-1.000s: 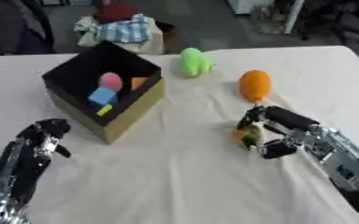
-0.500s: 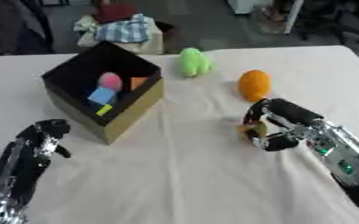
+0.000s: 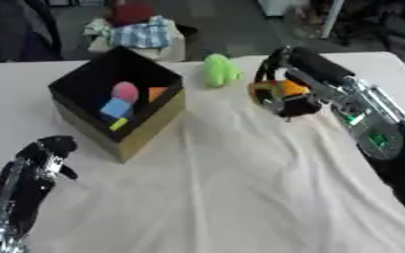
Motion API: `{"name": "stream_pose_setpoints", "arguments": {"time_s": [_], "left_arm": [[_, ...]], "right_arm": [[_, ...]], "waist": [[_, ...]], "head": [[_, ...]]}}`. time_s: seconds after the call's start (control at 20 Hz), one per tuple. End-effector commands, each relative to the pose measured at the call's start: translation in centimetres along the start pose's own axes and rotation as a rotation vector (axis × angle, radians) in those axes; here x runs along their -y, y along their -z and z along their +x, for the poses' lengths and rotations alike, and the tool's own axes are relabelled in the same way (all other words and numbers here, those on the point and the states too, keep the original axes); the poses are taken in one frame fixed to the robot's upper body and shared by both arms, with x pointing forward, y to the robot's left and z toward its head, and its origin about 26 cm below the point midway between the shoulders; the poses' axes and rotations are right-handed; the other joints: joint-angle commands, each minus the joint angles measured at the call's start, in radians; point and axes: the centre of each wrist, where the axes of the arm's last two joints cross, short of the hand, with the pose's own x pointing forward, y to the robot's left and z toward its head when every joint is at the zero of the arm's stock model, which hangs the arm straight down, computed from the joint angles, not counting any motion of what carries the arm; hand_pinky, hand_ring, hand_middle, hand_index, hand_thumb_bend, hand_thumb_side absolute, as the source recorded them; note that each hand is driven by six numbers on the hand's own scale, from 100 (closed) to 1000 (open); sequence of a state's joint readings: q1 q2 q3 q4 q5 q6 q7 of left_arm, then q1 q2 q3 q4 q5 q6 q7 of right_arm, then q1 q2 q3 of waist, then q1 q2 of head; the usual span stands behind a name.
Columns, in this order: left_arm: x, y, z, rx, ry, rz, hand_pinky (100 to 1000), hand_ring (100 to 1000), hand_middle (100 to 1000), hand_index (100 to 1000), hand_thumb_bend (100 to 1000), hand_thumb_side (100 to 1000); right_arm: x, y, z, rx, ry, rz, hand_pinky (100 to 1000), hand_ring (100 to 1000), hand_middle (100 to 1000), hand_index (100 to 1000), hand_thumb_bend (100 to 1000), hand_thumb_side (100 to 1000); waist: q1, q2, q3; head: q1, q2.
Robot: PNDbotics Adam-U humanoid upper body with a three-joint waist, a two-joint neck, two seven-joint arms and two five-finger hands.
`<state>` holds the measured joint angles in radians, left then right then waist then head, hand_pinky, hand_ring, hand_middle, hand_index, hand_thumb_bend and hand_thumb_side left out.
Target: Pick up objects on the table and place them in the box.
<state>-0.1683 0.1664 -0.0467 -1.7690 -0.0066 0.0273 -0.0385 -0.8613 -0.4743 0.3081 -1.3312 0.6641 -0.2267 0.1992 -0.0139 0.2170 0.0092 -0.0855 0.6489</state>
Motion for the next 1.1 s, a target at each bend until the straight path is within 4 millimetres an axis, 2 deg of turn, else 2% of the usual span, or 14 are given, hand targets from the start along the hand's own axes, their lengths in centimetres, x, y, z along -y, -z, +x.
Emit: {"name": "stream_pose_setpoints", "arguments": {"time_s": [0.05,0.4,0.7,0.75,0.85,0.9,1.0,1.1], "left_arm": [[0.0,0.4,0.7,0.027,0.010,-0.021,431,753,620,699,371,621],[0.7,0.9,1.1,0.044,-0.001,-0.066,430,752,620,699,371,620],[1.2,1.1,1.3,0.055,-0.008,-0.101,431,752,619,699,371,620],[1.3,1.2,1.3,0.056,-0.009,-0.106,431,752,619,698,371,620],[1.4,1.2,1.4,0.059,-0.012,-0.113,431,752,619,698,371,620],[1.5,1.2,1.4,0.059,-0.013,-0.114,431,752,619,698,371,620],[1.5,1.2,1.4,0.058,-0.013,-0.114,431,752,619,698,371,621],[1.5,1.3,1.4,0.058,-0.013,-0.113,431,752,619,698,371,622]], "right_arm": [[1.2,2.4,-0.1,-0.009,0.061,-0.046,696,584,339,436,100,100],[0.2,7.8,1.4,-0.017,0.119,-0.057,703,592,356,456,100,100],[-2.6,10.1,2.6,-0.049,0.111,-0.024,708,603,389,490,100,100],[-3.3,10.3,2.6,-0.065,0.114,-0.020,713,614,421,522,100,100],[-4.6,10.4,2.6,-0.092,0.120,-0.014,730,668,532,651,100,100],[-5.2,10.3,2.5,-0.099,0.123,-0.013,751,733,655,777,100,130],[-5.7,10.3,2.4,-0.101,0.117,-0.018,784,791,766,868,128,329],[-5.6,10.3,2.5,-0.093,0.099,-0.030,801,823,814,905,220,414]], "waist": [[0.008,-0.017,0.013],[0.001,-0.012,0.100],[0.000,-0.008,0.174],[0.000,-0.007,0.181],[0.001,-0.005,0.191],[0.000,-0.004,0.192],[-0.001,-0.002,0.191],[-0.002,0.001,0.186]], "head": [[-0.013,-0.012],[-0.055,-0.023],[-0.089,-0.027],[-0.093,-0.028],[-0.099,-0.029],[-0.100,-0.029],[-0.099,-0.031],[-0.096,-0.032]]}}
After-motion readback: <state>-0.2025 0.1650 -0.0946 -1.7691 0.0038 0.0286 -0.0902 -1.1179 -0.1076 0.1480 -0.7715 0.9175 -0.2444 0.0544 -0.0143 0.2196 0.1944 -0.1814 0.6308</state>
